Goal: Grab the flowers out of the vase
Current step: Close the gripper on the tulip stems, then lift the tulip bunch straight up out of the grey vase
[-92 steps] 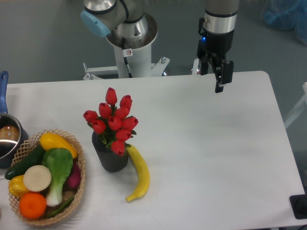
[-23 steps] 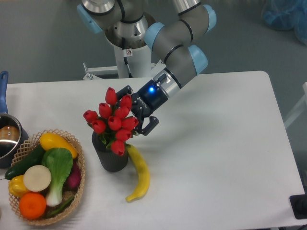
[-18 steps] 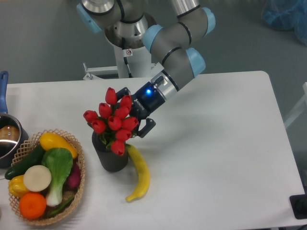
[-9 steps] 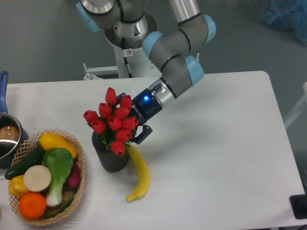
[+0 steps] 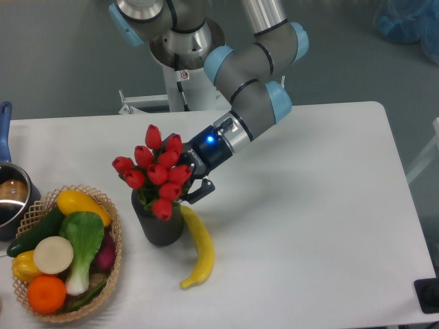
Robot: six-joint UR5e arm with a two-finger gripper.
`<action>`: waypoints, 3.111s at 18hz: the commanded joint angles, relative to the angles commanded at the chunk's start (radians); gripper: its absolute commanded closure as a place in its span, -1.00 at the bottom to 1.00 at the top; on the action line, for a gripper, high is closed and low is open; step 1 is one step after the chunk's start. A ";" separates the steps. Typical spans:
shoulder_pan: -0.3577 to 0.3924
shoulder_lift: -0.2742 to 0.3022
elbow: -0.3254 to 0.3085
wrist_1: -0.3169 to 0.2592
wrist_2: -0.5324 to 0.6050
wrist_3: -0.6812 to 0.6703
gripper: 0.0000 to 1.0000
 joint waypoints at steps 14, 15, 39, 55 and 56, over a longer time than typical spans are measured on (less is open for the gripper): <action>0.006 0.002 -0.014 -0.002 -0.015 0.002 0.20; 0.006 0.002 -0.014 0.000 -0.023 0.002 0.20; 0.060 0.170 0.061 -0.009 -0.104 -0.209 0.18; 0.100 0.276 0.104 -0.009 -0.104 -0.399 0.18; 0.106 0.278 0.116 -0.009 -0.104 -0.423 0.18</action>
